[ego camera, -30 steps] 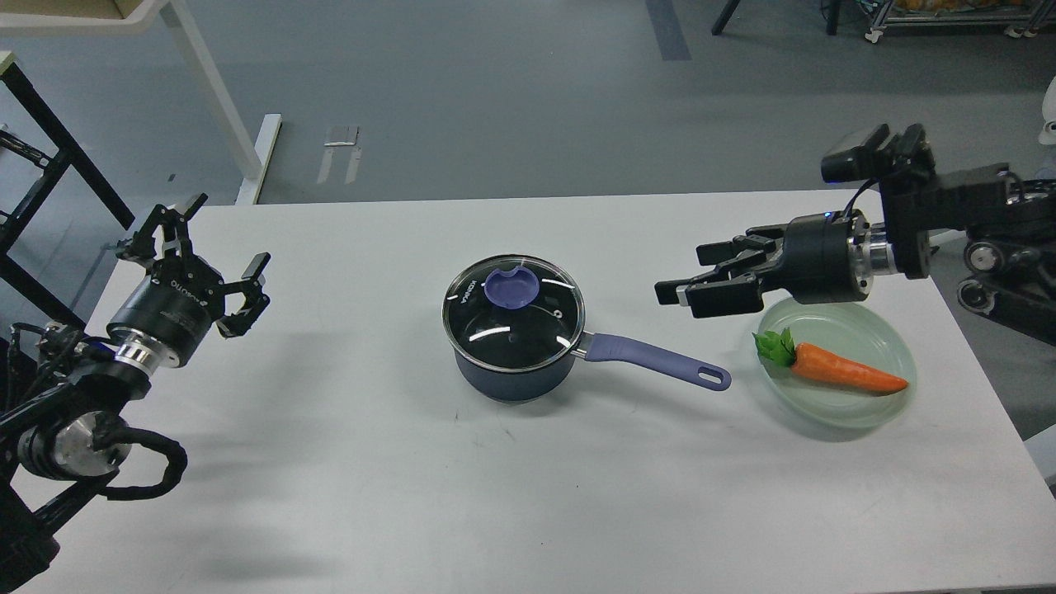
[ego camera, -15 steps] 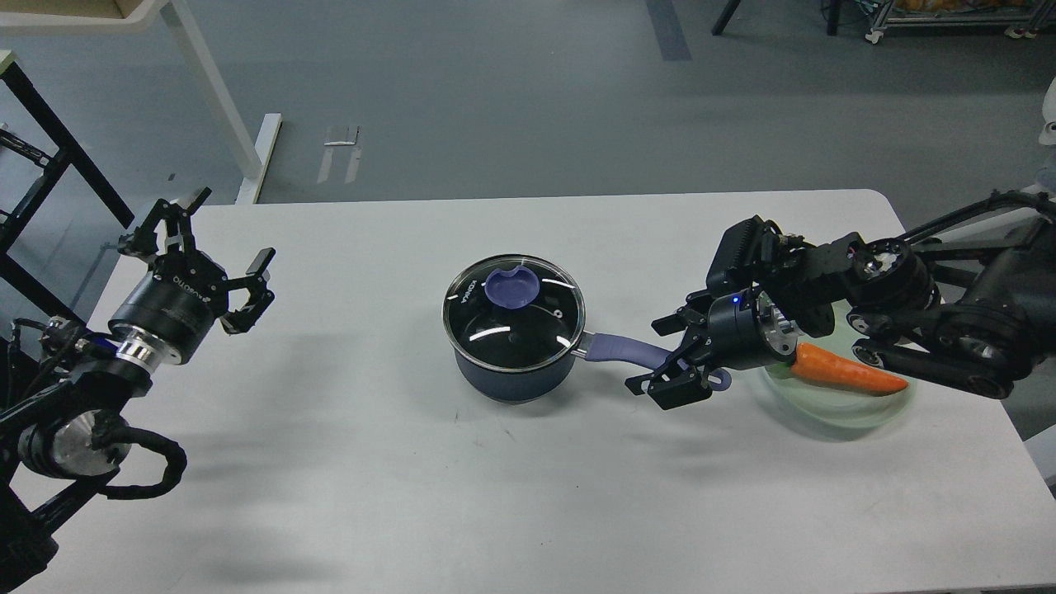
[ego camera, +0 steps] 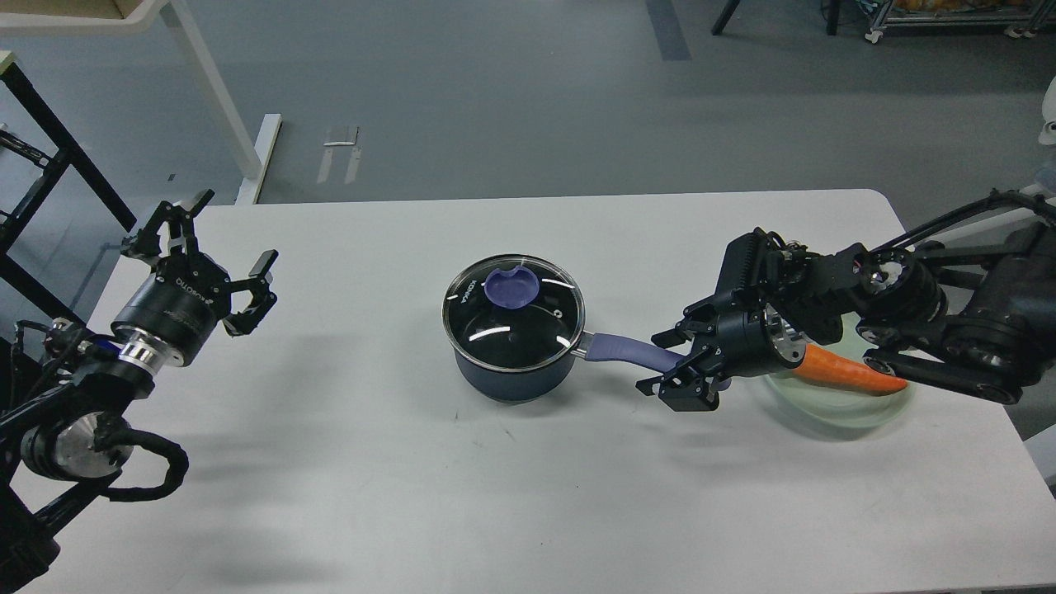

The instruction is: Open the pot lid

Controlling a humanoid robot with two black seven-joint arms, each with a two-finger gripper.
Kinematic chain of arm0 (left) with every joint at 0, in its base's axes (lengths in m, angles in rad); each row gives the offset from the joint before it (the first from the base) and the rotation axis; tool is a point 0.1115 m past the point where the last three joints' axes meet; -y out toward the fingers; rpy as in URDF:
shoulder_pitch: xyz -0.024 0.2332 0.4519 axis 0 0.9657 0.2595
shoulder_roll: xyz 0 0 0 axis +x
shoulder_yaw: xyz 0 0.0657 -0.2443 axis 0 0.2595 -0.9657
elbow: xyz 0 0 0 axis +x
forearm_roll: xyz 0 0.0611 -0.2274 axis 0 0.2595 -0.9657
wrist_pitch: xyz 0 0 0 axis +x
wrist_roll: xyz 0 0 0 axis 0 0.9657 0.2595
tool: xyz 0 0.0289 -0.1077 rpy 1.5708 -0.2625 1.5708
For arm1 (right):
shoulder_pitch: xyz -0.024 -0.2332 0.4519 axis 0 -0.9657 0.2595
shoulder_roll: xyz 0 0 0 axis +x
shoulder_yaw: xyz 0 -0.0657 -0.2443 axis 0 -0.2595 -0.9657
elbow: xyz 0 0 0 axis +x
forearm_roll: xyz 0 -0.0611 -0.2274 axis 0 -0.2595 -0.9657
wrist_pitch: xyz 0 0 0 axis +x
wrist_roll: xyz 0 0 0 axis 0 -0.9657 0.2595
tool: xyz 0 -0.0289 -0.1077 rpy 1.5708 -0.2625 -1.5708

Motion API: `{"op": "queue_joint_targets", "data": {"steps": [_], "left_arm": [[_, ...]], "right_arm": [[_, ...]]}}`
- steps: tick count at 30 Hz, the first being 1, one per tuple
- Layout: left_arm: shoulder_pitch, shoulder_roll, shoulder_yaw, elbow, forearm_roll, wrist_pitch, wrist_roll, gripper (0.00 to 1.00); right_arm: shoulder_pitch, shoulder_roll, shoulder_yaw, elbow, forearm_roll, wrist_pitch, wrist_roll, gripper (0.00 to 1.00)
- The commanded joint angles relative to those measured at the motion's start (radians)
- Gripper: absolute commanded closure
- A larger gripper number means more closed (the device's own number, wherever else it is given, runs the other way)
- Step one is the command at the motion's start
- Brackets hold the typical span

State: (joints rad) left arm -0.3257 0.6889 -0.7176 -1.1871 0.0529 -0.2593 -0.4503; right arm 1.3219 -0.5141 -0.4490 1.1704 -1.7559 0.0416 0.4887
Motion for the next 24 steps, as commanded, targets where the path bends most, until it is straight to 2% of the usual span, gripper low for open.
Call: {"op": "queue_joint_targets", "data": {"steps": [1,4,6,8,10,12,14,18,21,24], "left_arm": [[-0.003,0.003,0.001,0.001,0.001,-0.001,-0.001,0.01],[-0.012,0.020,0.010,0.007,0.002,-0.001,-0.001,0.01],[-0.047,0.040,0.026,0.018,0.005,-0.003,-0.002,0.01],[-0.091,0.052,0.052,0.041,0.008,-0.001,-0.002,0.01],[-0.133,0.066,0.082,0.064,0.037,-0.003,-0.001,0.01],[-0.214,0.078,0.101,0.073,0.199,-0.012,-0.004,0.01],[-0.265,0.078,0.098,0.073,0.396,-0.027,-0.034,0.01],[-0.407,0.058,0.104,0.055,0.986,-0.067,-0.038,0.01],[-0.472,0.002,0.145,0.008,1.360,-0.058,-0.038,0.01],[-0.530,-0.045,0.226,-0.046,1.588,-0.017,-0.038,0.01]], "right_arm": [[0.003,-0.004,0.000,0.000,0.000,0.000,0.000,0.65],[0.004,-0.009,-0.002,0.000,-0.002,0.000,0.000,0.70],[0.004,-0.014,-0.002,0.000,-0.002,0.000,0.000,0.72],[0.004,-0.014,-0.003,0.000,-0.002,0.000,0.000,0.79],[0.004,-0.014,-0.003,0.000,-0.002,0.000,0.000,0.79],[0.004,-0.014,-0.003,0.000,-0.002,0.000,0.000,0.79],[0.004,-0.014,-0.003,0.000,-0.002,0.000,0.000,0.79],[0.004,-0.010,-0.003,0.000,0.000,0.000,0.000,0.79],[0.004,-0.006,-0.005,-0.001,0.000,0.000,0.000,0.79],[0.004,-0.004,-0.005,-0.001,0.000,0.000,0.000,0.79]]}}
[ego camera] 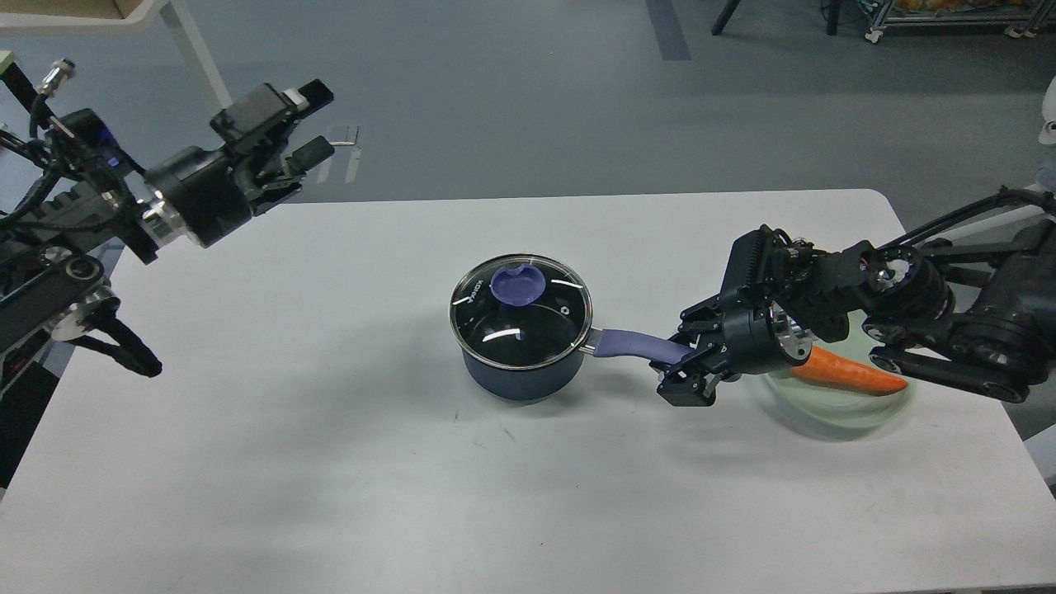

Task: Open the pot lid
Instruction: 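Reach the left gripper over the pot and grasp the purple lid knob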

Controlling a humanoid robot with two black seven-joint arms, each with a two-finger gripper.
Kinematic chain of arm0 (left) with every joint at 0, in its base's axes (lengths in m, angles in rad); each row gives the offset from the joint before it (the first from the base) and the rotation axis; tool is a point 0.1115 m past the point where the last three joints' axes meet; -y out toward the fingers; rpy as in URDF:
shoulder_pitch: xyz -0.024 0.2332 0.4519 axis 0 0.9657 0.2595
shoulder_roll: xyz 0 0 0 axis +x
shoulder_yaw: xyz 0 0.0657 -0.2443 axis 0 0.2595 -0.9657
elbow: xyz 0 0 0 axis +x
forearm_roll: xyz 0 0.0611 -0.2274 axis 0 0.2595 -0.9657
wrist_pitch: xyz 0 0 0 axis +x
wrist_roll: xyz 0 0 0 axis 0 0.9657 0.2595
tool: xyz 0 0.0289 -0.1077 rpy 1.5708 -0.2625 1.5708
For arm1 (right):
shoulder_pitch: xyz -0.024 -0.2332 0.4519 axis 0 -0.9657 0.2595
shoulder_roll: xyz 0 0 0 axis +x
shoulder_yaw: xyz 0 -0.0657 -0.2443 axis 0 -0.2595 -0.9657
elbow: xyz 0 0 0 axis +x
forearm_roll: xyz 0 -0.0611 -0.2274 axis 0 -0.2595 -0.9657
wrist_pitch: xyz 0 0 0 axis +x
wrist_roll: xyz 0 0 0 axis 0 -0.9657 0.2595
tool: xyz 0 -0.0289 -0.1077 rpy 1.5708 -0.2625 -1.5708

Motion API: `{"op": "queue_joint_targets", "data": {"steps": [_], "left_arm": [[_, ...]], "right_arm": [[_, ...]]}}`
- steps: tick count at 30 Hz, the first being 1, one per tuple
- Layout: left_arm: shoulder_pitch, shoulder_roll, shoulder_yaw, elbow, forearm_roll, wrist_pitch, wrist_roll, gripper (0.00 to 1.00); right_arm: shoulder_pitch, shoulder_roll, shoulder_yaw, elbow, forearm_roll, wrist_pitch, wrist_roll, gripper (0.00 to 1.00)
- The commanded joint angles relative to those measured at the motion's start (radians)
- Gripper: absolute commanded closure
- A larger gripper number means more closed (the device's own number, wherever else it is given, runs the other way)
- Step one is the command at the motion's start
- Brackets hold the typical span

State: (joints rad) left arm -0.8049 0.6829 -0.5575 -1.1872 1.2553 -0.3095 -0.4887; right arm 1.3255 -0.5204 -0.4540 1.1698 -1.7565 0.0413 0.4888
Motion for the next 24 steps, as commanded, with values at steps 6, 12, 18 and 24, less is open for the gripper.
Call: {"op": "queue_joint_targets", "data": {"steps": [6,12,18,24], "left_arm": [[-0.216,-0.117,0.387,-0.078,0.581,0.208,0.000,0.01],[-0.275,-0.239,0.476,0.049,0.708,0.342,0.000,0.01],[-0.272,-0.319,0.479,0.162,0.696,0.346,0.000,0.01],[-0.260,-0.365,0.484,0.274,0.626,0.357,0.000,0.01]], "right_arm": [[-0.002,0.003,-0.002,-0.002,0.002,0.002,0.000,0.79],[-0.002,0.005,0.000,-0.001,0.002,0.002,0.000,0.79],[-0.008,0.006,-0.002,-0.001,0.002,0.002,0.000,0.79],[-0.009,0.011,-0.002,-0.002,0.003,0.002,0.000,0.79]]}}
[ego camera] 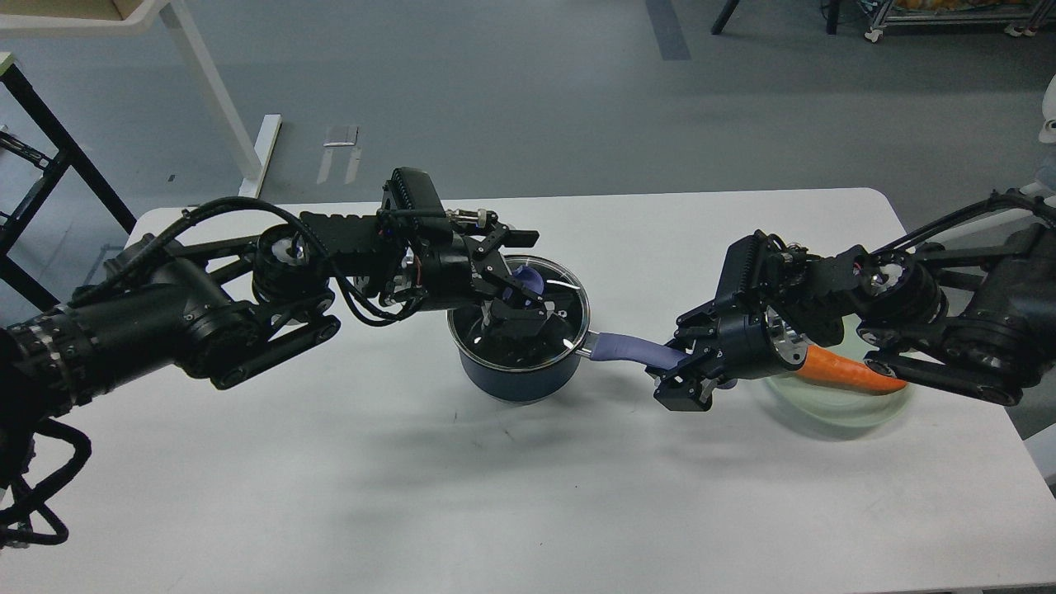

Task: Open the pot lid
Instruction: 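Reach the left gripper over the pot and grasp the purple lid knob, then lift the glass lid off the pot with the left gripper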

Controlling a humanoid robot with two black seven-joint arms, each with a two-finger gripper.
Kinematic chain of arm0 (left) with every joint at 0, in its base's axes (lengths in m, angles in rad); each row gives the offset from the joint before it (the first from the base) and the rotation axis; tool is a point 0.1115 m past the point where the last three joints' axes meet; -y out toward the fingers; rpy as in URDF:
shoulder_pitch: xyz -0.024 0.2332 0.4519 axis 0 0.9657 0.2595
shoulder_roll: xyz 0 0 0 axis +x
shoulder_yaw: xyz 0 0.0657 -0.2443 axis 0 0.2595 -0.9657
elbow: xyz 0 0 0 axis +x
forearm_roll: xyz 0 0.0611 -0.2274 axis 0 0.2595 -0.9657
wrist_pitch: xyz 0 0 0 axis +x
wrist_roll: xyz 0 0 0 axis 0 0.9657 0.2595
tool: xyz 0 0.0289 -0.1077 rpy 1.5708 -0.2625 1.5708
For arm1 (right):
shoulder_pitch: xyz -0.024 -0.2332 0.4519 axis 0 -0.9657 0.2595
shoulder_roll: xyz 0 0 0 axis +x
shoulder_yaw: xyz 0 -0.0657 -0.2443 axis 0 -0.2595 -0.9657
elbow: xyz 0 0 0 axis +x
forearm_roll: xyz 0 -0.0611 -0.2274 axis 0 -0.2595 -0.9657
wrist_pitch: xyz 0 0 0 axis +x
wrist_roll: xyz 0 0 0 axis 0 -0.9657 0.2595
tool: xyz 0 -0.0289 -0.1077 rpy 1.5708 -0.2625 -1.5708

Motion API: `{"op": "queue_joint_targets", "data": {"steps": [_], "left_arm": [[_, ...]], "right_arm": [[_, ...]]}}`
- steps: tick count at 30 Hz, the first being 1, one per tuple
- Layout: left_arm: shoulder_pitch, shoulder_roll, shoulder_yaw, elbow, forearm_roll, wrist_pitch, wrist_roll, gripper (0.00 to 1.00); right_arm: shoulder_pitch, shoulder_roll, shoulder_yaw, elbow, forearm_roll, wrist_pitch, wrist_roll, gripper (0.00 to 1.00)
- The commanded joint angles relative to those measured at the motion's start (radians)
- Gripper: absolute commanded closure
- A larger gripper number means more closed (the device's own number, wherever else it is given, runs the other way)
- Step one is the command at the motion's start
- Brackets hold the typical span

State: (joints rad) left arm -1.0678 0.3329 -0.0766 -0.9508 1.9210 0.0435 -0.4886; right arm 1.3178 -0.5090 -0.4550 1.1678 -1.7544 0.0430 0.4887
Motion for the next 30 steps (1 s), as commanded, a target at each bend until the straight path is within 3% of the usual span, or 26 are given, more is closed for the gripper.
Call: {"op": "queue_joint_targets", "data": {"steps": [1,11,16,22,26,30], "left_arm": [[0.006,-0.015,0.004,0.041,-0.046,0.004,0.000,0.01],[0.072,-0.012,0.009,0.070,-0.048,0.004,0.000,0.01],[0.081,-0.008,0.009,0.070,-0.050,0.004,0.000,0.07],[0.088,-0.009,0.009,0.069,-0.047,0.004,0.000,0.49],[0.083,-0.003,0.008,0.058,-0.047,0.003,0.000,0.66],[0.071,0.002,0.006,0.055,-0.045,0.004,0.000,0.69]], "right_arm": [[-0.002,0.001,-0.001,0.000,0.001,0.000,0.000,0.79],[-0.005,0.000,0.001,0.000,0.003,-0.002,0.000,0.78],[-0.008,0.001,0.001,0.000,0.003,-0.002,0.000,0.78],[-0.011,0.001,0.001,0.000,0.003,-0.002,0.000,0.78],[-0.014,0.001,0.001,0.000,0.003,-0.002,0.000,0.78],[-0.014,0.000,0.001,0.000,0.003,-0.002,0.000,0.78]]}}
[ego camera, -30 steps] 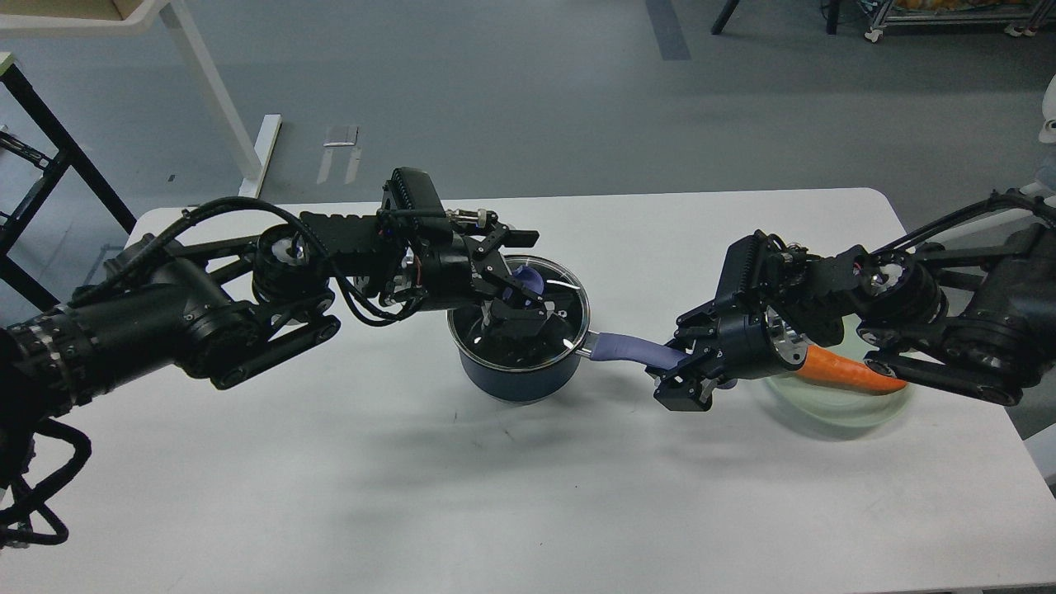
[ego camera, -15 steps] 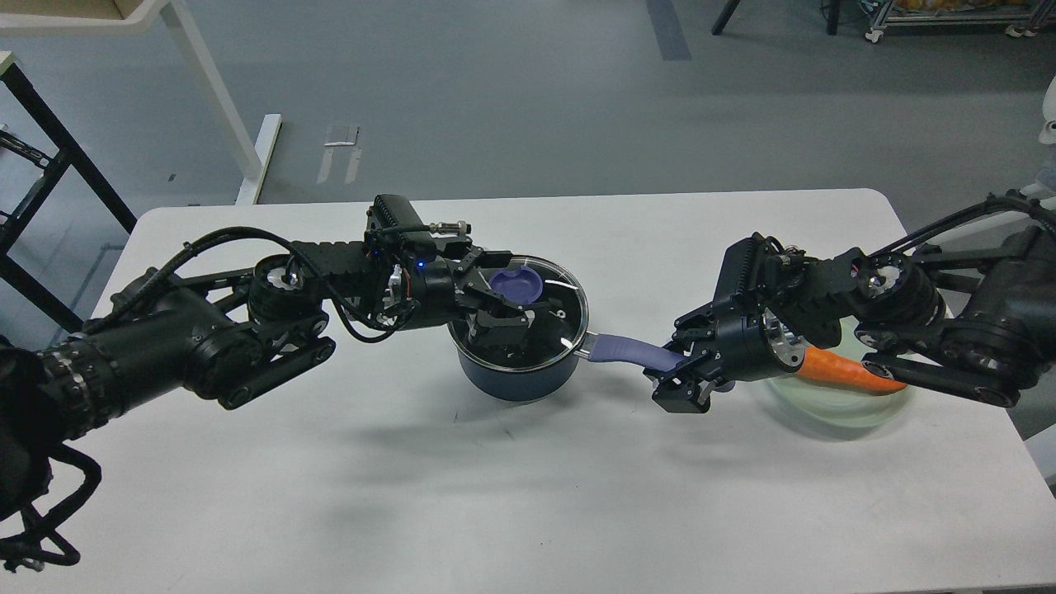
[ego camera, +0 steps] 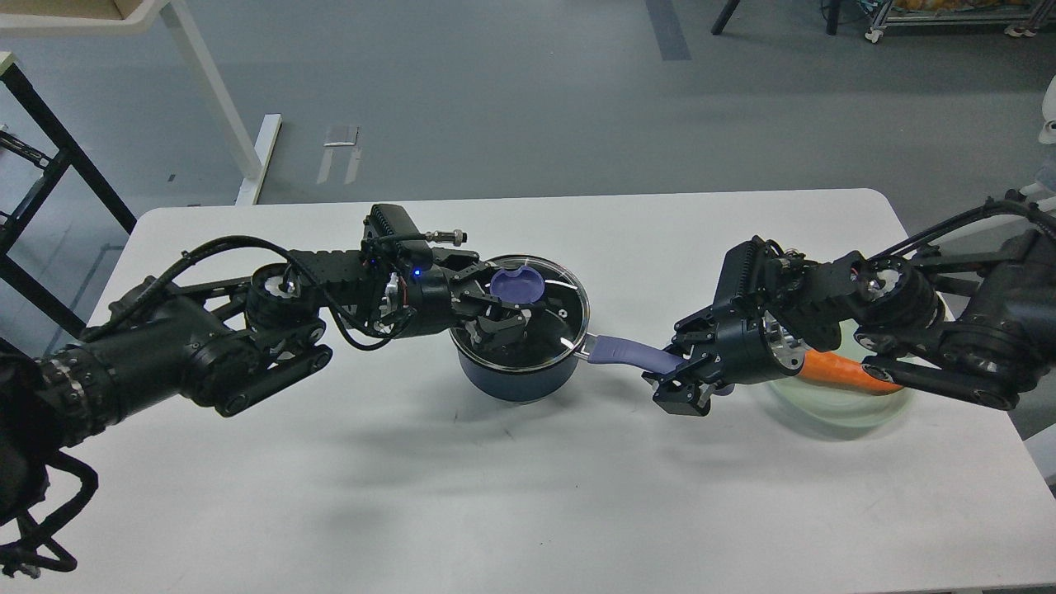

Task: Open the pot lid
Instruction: 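Lift the glass lid off the pot with the left gripper, then lower the lid onto the table beside the pot with the left gripper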

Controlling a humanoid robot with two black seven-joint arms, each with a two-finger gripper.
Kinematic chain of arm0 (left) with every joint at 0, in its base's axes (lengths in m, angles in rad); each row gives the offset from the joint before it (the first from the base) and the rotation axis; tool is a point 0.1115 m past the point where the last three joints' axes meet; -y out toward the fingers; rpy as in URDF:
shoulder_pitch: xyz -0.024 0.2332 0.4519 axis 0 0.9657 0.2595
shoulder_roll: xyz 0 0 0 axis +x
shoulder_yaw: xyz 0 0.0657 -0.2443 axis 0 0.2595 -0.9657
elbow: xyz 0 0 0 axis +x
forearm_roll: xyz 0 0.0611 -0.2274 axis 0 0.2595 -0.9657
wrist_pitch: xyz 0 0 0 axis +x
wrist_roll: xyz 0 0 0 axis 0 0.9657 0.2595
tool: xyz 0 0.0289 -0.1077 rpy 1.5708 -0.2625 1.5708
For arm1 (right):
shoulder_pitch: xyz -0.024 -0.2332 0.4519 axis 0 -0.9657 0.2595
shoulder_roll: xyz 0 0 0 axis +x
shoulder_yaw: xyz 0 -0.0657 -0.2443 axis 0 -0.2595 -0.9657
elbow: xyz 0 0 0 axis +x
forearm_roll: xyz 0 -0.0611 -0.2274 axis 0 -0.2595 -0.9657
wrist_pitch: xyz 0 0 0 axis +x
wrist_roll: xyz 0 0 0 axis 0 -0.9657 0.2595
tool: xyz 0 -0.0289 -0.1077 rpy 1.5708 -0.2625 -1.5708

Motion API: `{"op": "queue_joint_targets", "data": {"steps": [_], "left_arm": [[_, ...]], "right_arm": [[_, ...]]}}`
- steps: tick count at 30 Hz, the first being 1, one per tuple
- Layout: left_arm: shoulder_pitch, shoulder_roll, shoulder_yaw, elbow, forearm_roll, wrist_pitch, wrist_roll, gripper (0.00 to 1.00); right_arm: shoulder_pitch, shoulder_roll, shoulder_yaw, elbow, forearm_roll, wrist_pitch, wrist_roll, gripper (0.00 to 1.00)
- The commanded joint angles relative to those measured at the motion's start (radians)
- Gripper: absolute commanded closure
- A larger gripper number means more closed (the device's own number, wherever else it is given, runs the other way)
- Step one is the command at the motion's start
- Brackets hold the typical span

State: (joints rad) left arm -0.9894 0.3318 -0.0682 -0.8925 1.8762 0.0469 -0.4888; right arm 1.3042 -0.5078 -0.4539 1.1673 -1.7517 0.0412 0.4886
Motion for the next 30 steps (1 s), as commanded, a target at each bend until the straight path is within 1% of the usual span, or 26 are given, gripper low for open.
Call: {"op": "queue_joint_targets", "data": {"steps": [1,5,9,13,16,18,21,22,23,27,28,30], "left_arm": [[-0.009,0.003,-0.002,-0.003,0.000,0.002,0.000,0.69],[-0.037,0.019,-0.004,-0.016,-0.002,0.002,0.000,0.69],[-0.084,0.104,-0.004,-0.068,-0.002,0.002,0.000,0.68],[-0.101,0.240,-0.004,-0.134,-0.003,0.002,0.000,0.67],[-0.086,0.379,0.001,-0.206,-0.017,0.001,0.000,0.67],[-0.049,0.468,0.004,-0.221,-0.026,0.002,0.000,0.67],[0.024,0.553,0.008,-0.227,-0.035,0.008,0.000,0.67],[0.043,0.573,0.008,-0.229,-0.045,0.021,0.000,0.67],[0.070,0.593,0.008,-0.229,-0.057,0.053,0.000,0.66],[0.202,0.645,0.022,-0.224,-0.069,0.224,0.000,0.65],[0.222,0.651,0.024,-0.224,-0.071,0.249,0.000,0.65],[0.251,0.658,0.027,-0.223,-0.072,0.266,0.000,0.65]], "right_arm": [[0.000,-0.002,0.000,0.000,0.000,0.000,0.000,0.78],[-0.003,-0.002,0.000,0.000,0.000,0.000,0.000,0.78],[-0.003,-0.005,0.000,0.000,0.000,0.000,0.000,0.78],[-0.003,-0.005,0.000,0.000,0.000,0.000,0.000,0.78],[-0.003,-0.008,0.000,-0.001,0.000,0.000,0.000,0.78],[-0.003,-0.006,0.000,-0.003,0.000,0.000,0.000,0.78],[-0.003,-0.002,0.000,-0.011,0.000,-0.001,0.000,0.78],[-0.003,-0.002,0.000,-0.012,0.000,-0.001,0.000,0.78],[-0.005,-0.002,0.000,-0.014,0.000,-0.001,0.000,0.78],[-0.005,0.002,0.000,-0.018,0.000,-0.001,0.000,0.78],[-0.003,0.002,0.001,-0.018,0.000,-0.001,0.000,0.78],[-0.005,0.003,0.000,-0.018,0.000,-0.001,0.000,0.78]]}}
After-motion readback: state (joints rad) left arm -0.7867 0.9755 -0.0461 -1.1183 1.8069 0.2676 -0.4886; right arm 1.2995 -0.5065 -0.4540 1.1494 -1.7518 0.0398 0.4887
